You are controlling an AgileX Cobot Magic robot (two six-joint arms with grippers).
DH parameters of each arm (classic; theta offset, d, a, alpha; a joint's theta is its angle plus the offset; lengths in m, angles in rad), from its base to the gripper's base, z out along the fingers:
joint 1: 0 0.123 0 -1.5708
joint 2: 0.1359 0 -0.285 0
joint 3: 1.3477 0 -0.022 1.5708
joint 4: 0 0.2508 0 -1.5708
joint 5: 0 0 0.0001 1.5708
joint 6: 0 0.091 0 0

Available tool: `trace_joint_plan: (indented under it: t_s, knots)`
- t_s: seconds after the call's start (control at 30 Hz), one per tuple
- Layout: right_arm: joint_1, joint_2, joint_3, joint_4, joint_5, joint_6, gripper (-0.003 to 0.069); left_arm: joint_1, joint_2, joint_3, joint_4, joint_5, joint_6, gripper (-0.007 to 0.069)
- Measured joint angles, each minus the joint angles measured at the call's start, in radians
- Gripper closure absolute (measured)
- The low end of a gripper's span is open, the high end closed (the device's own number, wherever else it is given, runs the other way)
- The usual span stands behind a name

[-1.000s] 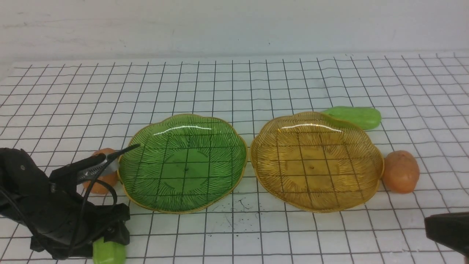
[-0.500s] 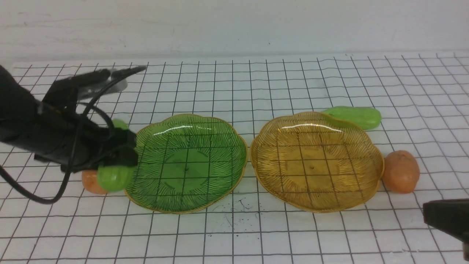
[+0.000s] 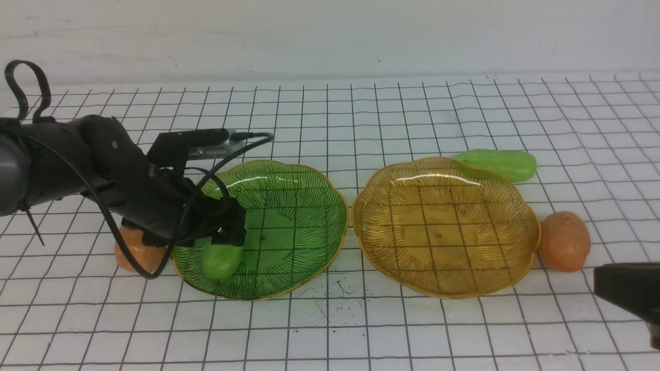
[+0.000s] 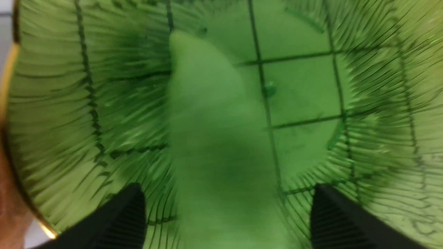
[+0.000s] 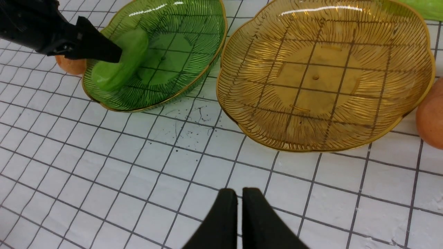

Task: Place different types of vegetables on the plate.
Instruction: 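Put the green cucumber next to the left plate into that plate, then pick up the potato beside the plates and place it on a plate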

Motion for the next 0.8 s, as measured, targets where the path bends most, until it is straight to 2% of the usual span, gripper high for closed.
trace_joint_plan:
  t_s: [0.03,0.1,0.23,0.33,0.37,0.43,0.5,0.6,0.7,0.8]
  knots:
    - [0.0,0.0,0.0,0.0,0.0,0.0,0.0646,0.0,0.0,-0.008,0.001,0.012,0.018,-0.0021]
    - [0.0,0.0,0.0,0.0,0.0,0.0,0.0646,0.0,0.0,-0.029,0.007,0.044,0.035,-0.0044]
    - [0.0,0.001,0.0,0.0,0.0,0.0,0.0646,0.0,-0.001,-0.109,0.072,0.157,0.006,-0.002]
    - [0.0,0.001,0.0,0.0,0.002,0.0,0.0646,0.0,-0.001,-0.21,0.2,0.274,-0.099,0.0142]
    - [0.0,0.001,0.0,0.0,0.006,0.0,0.0646,0.0,-0.001,-0.233,0.241,0.309,-0.129,0.023]
    - [0.0,0.001,0.0,0.0,0.018,0.0,0.0646,0.0,-0.003,-0.29,0.368,0.382,-0.171,0.0459]
    - [0.0,0.001,0.0,0.0,0.03,0.0,0.0646,0.0,-0.004,-0.315,0.474,0.427,-0.186,0.0572]
    - [0.0,0.001,0.0,0.0,0.042,0.0,0.0646,0.022,-0.003,-0.318,0.52,0.466,-0.193,0.0615]
    - [0.0,0.001,0.0,0.0,0.049,0.0,0.0646,0.055,0.003,-0.319,0.496,0.477,-0.193,0.0611]
    - [0.0,0.001,0.0,0.0,0.061,0.0,0.0646,0.133,0.025,-0.322,0.421,0.481,-0.185,0.061]
